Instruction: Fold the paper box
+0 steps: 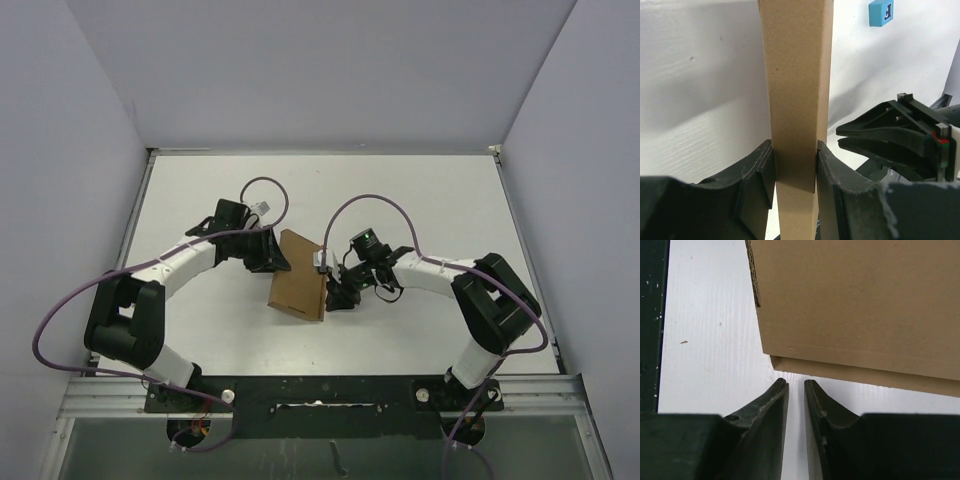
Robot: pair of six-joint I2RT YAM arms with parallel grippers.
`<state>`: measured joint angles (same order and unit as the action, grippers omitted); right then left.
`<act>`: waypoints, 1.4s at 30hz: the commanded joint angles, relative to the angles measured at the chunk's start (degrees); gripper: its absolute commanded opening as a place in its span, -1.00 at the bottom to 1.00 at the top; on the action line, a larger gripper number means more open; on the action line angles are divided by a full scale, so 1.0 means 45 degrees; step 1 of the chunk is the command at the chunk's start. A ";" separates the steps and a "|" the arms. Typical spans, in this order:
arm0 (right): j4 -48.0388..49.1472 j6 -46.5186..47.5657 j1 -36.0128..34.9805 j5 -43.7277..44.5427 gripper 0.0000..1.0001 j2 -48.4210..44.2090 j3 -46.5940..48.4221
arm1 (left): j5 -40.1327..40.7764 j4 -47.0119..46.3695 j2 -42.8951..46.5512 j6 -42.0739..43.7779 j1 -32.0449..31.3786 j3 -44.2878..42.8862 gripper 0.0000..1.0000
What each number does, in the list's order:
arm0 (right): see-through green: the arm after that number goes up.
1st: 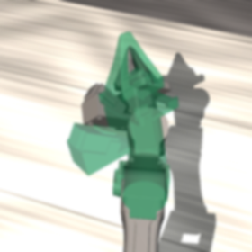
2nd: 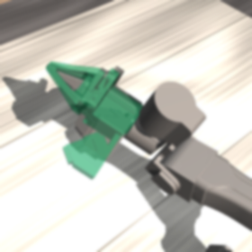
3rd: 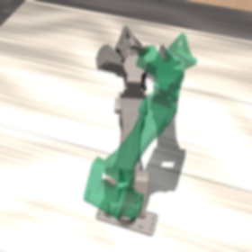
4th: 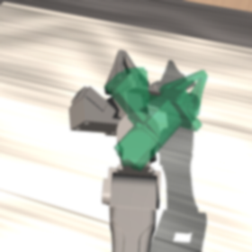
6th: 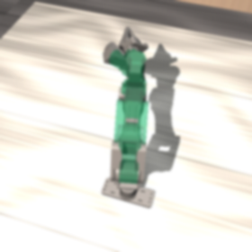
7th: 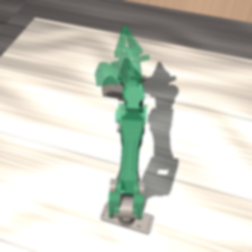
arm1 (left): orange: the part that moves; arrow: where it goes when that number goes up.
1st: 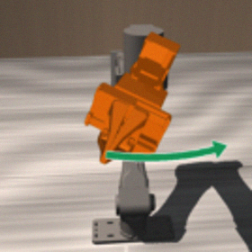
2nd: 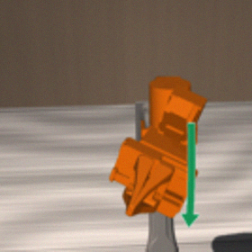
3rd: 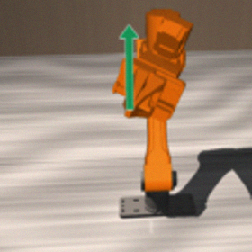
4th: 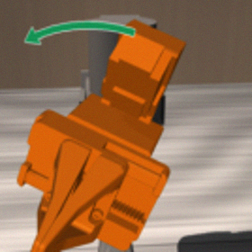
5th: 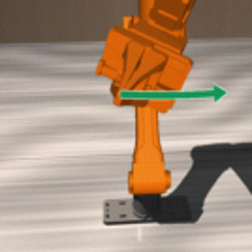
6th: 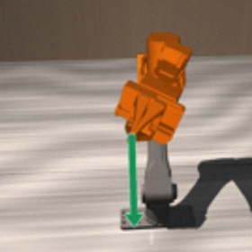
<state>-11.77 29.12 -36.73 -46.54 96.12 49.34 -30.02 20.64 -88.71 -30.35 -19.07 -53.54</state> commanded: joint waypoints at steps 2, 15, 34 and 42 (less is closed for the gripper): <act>-0.0991 0.1358 0.0414 -0.0562 -0.56 -0.0757 0.0768 | 0.0943 0.1138 -0.0462 0.1904 -0.0145 -0.0416 -0.88; 0.1625 -0.3455 0.4359 -0.3172 -0.24 -0.1419 0.0162 | 0.0946 0.1983 0.0072 0.5672 -0.0780 -0.1048 -0.89; 0.3796 -0.8488 0.4881 -0.1361 -0.25 0.0592 -0.0693 | -0.1113 0.2569 -0.0312 1.0204 -0.1230 -0.1172 -0.93; 0.4055 -0.8832 0.4635 -0.1047 -0.32 0.1004 -0.0922 | -0.2308 0.1530 -0.0024 1.0533 -0.0766 -0.0341 -0.93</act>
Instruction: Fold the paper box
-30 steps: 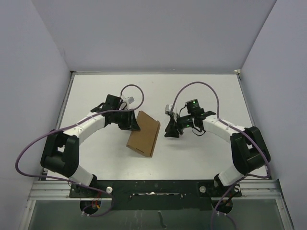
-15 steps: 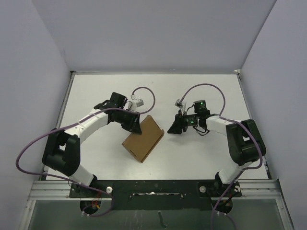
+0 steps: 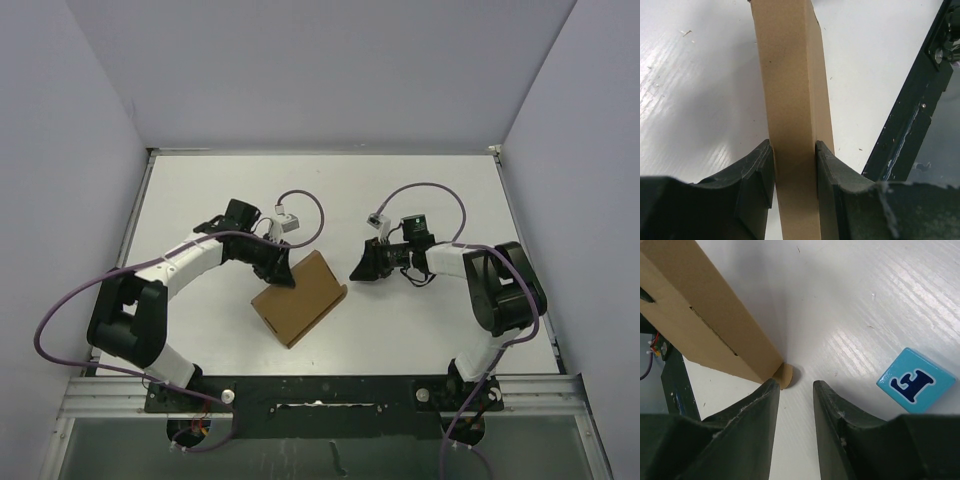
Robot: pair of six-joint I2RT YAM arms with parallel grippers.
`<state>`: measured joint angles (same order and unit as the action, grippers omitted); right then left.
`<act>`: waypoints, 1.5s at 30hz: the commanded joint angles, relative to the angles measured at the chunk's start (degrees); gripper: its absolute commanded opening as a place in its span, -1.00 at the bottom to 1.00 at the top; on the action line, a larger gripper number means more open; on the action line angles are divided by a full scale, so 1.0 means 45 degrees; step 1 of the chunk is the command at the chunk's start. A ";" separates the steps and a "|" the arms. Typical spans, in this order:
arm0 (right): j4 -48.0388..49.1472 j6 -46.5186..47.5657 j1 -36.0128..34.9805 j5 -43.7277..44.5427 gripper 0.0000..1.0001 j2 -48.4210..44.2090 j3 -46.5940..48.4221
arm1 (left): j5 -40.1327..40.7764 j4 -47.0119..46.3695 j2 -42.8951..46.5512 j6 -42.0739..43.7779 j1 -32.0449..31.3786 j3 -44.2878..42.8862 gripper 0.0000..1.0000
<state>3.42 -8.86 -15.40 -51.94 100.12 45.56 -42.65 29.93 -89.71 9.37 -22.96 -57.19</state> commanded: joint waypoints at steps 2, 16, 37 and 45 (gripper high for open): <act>0.0583 -0.0356 -0.0193 0.0230 -0.34 0.0136 -0.0066 | 0.0336 -0.0636 0.0048 0.1629 0.0244 0.0489 -0.93; 0.0324 -0.0552 -0.0838 0.0488 -0.45 0.0514 -0.0218 | 0.0006 -0.1028 -0.0533 0.1329 0.0649 0.0730 -0.93; 0.0450 -0.0762 -0.1157 0.0044 -0.49 0.0961 -0.0091 | 0.0038 -0.1105 -0.0855 0.0928 0.0965 0.0707 -0.94; 0.0583 -0.0965 -0.1222 -0.0112 -0.51 0.0982 -0.0066 | 0.0040 -0.1129 -0.0845 0.0867 0.0998 0.0705 -0.95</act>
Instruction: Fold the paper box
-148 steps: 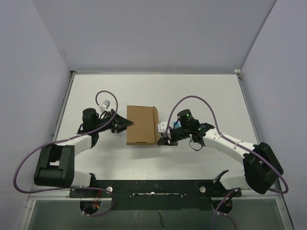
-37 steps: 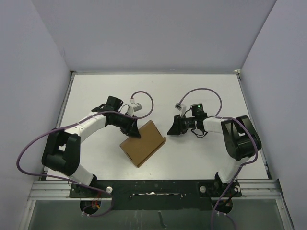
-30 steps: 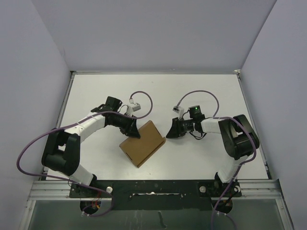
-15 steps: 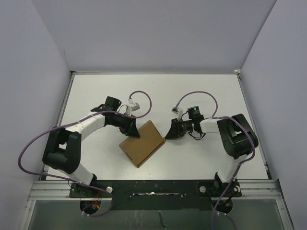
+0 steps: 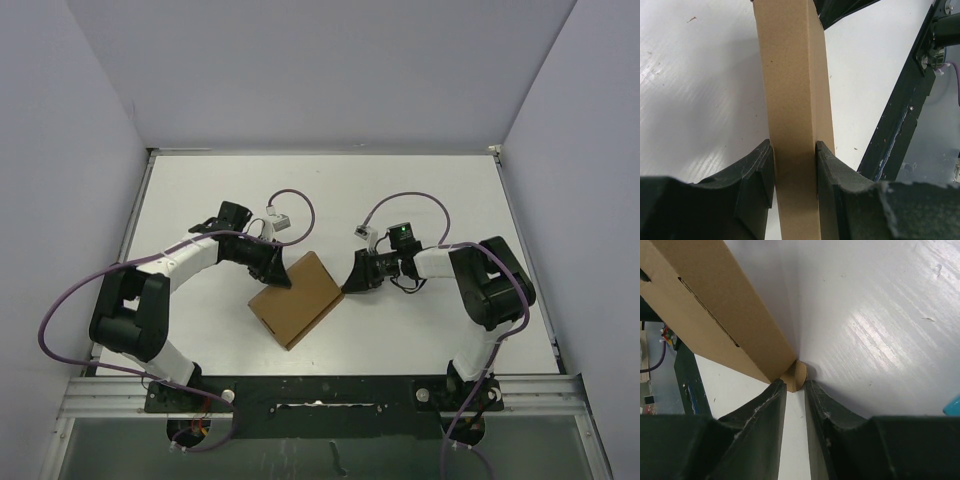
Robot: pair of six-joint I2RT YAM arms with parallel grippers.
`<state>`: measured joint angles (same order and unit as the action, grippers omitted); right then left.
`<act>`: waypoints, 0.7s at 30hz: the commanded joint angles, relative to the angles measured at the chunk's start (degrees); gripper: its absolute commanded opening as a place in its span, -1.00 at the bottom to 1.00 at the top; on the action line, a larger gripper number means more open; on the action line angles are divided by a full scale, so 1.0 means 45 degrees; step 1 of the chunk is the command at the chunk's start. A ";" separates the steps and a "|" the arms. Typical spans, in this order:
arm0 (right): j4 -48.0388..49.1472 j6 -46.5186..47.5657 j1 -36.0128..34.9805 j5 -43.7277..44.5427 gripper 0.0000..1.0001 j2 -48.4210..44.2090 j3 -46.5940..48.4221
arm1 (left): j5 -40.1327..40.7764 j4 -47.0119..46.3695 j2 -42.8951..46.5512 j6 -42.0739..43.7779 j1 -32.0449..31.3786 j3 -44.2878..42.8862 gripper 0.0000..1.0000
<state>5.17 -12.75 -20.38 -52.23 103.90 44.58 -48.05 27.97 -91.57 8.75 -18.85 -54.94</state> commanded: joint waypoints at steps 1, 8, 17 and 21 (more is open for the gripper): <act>0.0223 -0.0111 -0.0119 -0.0105 -0.53 0.0135 0.0143 | 0.1259 -0.0688 -0.0442 0.0977 0.0087 0.0200 -0.95; 0.0354 -0.0006 -0.0227 -0.0235 -0.65 0.0054 0.0143 | 0.1294 -0.0768 -0.0582 0.0623 0.0273 0.0130 -0.96; 0.0279 0.0627 -0.0412 -0.0042 -0.89 -0.0083 0.0289 | 0.1235 -0.0815 -0.0614 0.0311 0.0359 0.0116 -0.96; 0.0362 0.0830 -0.0430 0.0294 -0.96 -0.0433 0.0244 | 0.1055 -0.1020 -0.0608 -0.0053 0.0503 0.0145 -0.96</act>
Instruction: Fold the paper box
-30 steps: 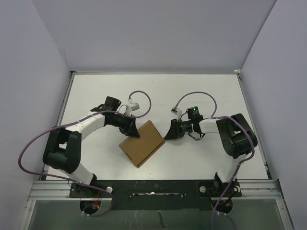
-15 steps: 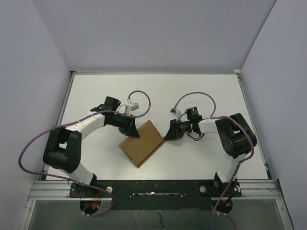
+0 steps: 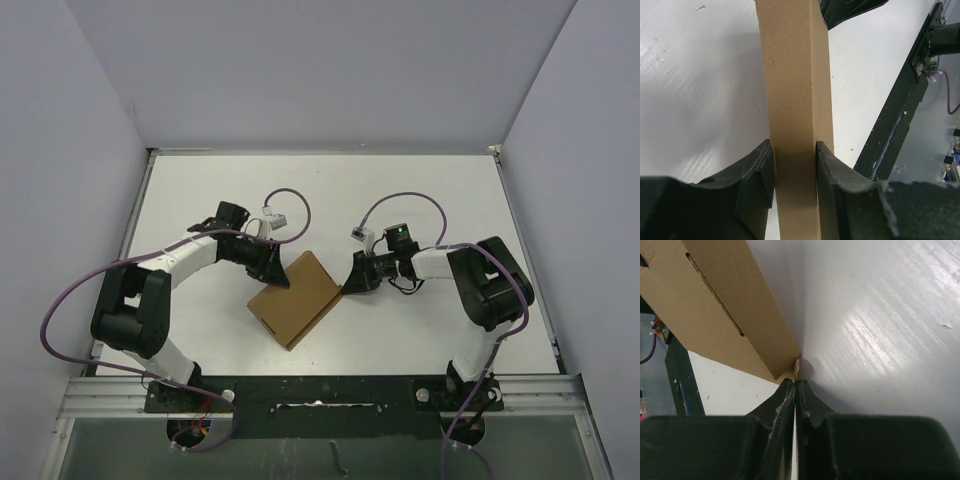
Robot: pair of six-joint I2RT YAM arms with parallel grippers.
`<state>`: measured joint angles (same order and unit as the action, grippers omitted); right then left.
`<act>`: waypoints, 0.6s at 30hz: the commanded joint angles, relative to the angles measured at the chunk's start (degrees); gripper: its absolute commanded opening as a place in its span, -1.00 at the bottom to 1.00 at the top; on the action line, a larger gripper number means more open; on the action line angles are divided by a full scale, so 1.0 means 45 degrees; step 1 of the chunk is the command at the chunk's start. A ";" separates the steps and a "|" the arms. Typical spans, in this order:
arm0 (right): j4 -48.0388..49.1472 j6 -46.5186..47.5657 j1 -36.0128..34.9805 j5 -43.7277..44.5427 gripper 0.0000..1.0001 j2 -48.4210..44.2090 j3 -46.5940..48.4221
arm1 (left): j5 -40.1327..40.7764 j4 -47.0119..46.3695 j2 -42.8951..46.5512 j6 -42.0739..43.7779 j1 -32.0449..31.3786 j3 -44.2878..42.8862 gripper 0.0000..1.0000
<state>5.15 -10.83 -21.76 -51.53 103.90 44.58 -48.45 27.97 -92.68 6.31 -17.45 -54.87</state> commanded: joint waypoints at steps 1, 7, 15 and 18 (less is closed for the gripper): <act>0.0393 0.0435 -0.0126 0.0237 -0.97 -0.0491 0.0232 | 0.0994 -0.1078 -0.0375 0.0376 0.0273 0.0132 -0.96; 0.0480 0.0636 -0.0116 0.0547 -0.99 -0.0586 0.0180 | 0.0528 -0.1436 -0.0653 -0.0306 0.0515 0.0093 -0.97; 0.0829 0.0809 -0.0143 0.0675 -1.00 -0.0771 -0.0050 | 0.0385 -0.1449 -0.0955 -0.0685 0.0768 0.0007 -0.97; 0.1036 0.0858 -0.0207 0.0701 -1.00 -0.0883 -0.0166 | 0.0322 -0.1420 -0.1002 -0.0801 0.0783 -0.0036 -0.97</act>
<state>7.03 -8.38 -21.96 -48.97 103.39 44.53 -51.29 25.85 -95.61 1.52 -14.79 -54.46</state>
